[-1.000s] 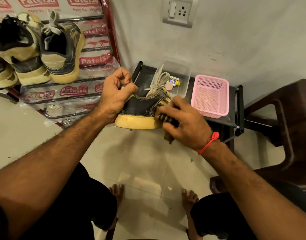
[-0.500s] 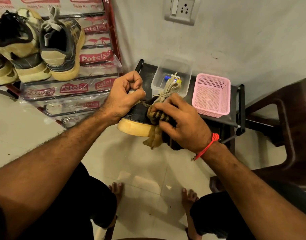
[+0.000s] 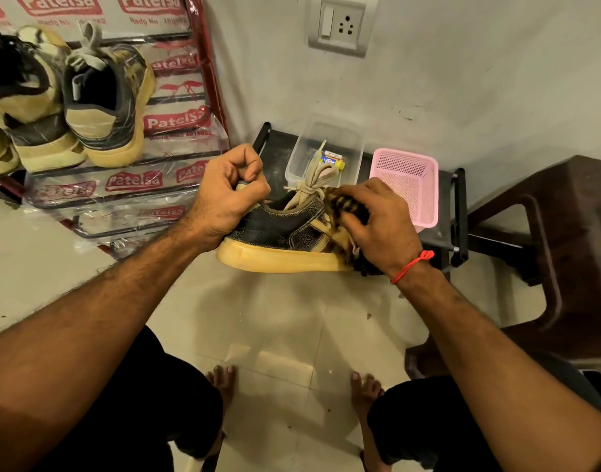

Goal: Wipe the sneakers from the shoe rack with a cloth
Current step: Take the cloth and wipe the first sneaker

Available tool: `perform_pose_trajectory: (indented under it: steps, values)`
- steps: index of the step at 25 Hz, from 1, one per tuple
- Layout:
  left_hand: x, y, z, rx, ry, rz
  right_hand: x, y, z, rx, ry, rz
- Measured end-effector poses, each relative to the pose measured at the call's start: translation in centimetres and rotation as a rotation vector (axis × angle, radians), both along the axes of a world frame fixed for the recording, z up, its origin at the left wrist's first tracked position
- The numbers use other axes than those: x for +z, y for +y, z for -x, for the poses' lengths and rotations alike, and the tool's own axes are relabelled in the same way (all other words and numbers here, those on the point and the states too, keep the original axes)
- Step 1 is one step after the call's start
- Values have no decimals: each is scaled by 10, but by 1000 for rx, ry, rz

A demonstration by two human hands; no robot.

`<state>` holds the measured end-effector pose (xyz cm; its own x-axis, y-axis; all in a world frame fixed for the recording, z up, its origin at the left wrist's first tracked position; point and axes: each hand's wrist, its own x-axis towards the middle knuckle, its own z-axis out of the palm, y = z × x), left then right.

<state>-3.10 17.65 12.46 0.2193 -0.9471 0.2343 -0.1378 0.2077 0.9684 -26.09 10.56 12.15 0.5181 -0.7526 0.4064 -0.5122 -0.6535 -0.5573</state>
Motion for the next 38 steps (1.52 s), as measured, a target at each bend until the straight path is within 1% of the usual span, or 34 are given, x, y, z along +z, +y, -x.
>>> perform_pose_trajectory:
  steps: [1, 2, 3, 4, 5, 7, 8, 9, 12, 13, 16, 17, 18, 20, 21, 22, 25, 26, 28, 30, 32, 33, 34, 37, 38]
  values:
    - [0, 0, -1, -3, 0, 3, 1, 11, -4, 67, -8, 29]
    - [0, 1, -1, -9, -7, 4, 4, 27, -10, 182, -7, 72]
    - [-1, 1, -2, -16, -24, 7, 5, 40, -14, 306, 12, 111]
    - [0, 1, -1, -23, -41, 10, 4, 43, -14, 369, 38, 136]
    - [0, 1, 0, -28, -48, 10, 4, 36, -13, 333, 49, 130]
    - [-1, 1, 0, -10, -35, 8, 1, 8, -6, 116, 25, 53]
    - [-1, 1, -1, 6, -19, 7, 0, 2, -2, 56, 38, 23]
    - [-2, 0, -3, 15, 1, 9, -3, 4, 0, 47, 46, 33]
    - [-3, -1, -9, 23, 26, 27, -4, 31, -5, 254, 38, 128]
    - [-3, -2, -9, 29, 27, 28, -3, 27, -4, 281, 54, 137]
    - [-2, -2, -8, 62, 35, 30, 1, 4, -1, 110, 39, 48]
    - [-1, -1, -8, 69, 41, 34, 3, 6, -2, 113, 32, 38]
    - [-1, -1, -9, 74, 47, 38, 4, 15, -6, 175, 30, 59]
    - [0, -2, -10, 84, 51, 33, 5, 36, -11, 389, 54, 124]
    - [0, -3, -10, 85, 51, 25, 5, 35, -11, 435, 71, 145]
    - [0, -4, -9, 84, 49, 18, 4, 28, -10, 392, 68, 137]
    - [0, -2, -8, 94, 32, 14, -4, 1, 0, 87, 14, 56]
    - [1, 0, -6, 94, 32, 11, -6, 1, 1, 54, 0, 45]
    - [1, 1, -4, 93, 24, 3, -5, 18, -7, 106, -37, 83]
    - [1, 1, -1, 98, 2, -9, 1, 44, -18, 260, -71, 115]
    - [2, 1, 0, 103, -1, -15, 2, 56, -24, 412, -29, 154]
    - [2, 0, 1, 101, -7, -19, 0, 52, -24, 418, -16, 164]
    - [2, 0, 1, 97, -15, -22, -3, 43, -22, 357, -34, 149]
    - [2, 0, -1, 92, -41, -15, -11, 9, -9, 26, -119, 24]
    - [3, 0, -1, 85, -43, -11, -11, 8, -7, -15, -131, 0]
